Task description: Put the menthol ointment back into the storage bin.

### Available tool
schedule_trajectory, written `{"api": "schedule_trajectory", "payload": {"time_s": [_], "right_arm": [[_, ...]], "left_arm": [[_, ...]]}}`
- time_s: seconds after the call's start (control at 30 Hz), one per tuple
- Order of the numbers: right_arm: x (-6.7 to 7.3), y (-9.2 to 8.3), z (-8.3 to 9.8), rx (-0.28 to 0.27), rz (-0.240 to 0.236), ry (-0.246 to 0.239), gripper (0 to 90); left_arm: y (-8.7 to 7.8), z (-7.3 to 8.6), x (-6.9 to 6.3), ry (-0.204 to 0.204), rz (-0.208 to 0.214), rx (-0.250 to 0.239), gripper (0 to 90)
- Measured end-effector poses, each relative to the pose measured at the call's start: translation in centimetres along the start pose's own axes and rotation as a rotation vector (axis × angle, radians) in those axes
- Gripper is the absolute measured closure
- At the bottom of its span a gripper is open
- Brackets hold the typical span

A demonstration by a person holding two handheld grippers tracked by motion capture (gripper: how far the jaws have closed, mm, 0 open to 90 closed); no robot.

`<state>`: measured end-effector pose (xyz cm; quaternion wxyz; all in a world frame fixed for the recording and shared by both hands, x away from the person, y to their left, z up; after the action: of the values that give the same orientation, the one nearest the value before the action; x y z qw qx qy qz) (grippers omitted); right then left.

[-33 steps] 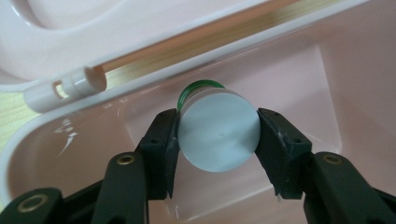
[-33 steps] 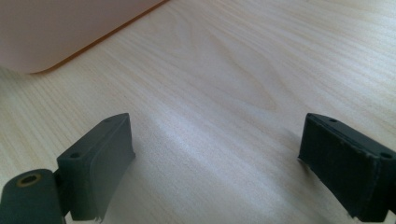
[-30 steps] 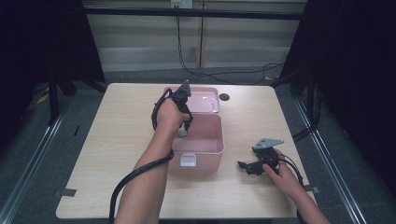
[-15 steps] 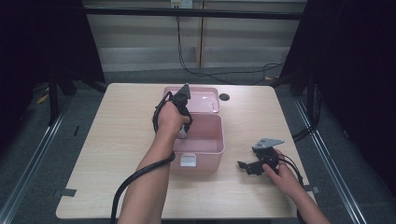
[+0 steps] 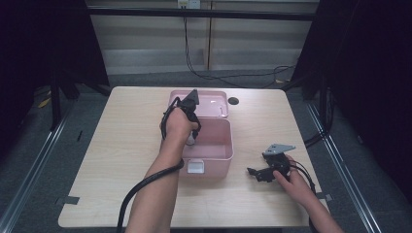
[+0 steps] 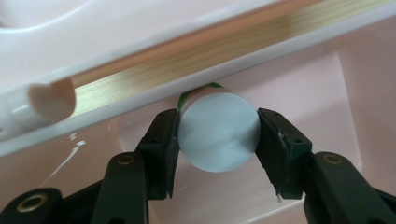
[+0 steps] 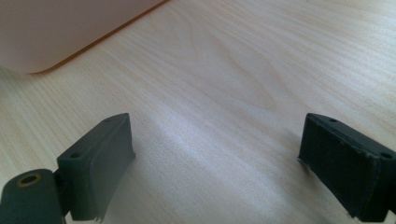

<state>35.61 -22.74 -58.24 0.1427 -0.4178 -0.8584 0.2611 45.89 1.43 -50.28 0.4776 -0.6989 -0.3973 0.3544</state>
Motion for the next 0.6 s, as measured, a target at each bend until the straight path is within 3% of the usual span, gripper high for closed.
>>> {"api": "schedule_trajectory", "payload": {"time_s": [0.6], "right_arm": [[0.0,0.0,0.0,0.0,0.0,-0.001,9.2]], "left_arm": [[0.96,0.27,-0.07,0.013,-0.008,-0.031,49.8]]}}
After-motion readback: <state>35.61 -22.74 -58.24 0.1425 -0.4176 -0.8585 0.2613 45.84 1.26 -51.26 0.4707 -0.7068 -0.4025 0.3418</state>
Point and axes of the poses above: each handheld gripper's, and its own axes: y roughly forward along the jaws, z roughly out of its underside, x roughly to its left, the point moved 10 cm from there along y, roughly forward along the jaws, and after that the axes turned 10 degrees about -x, right-handed, at the moved point
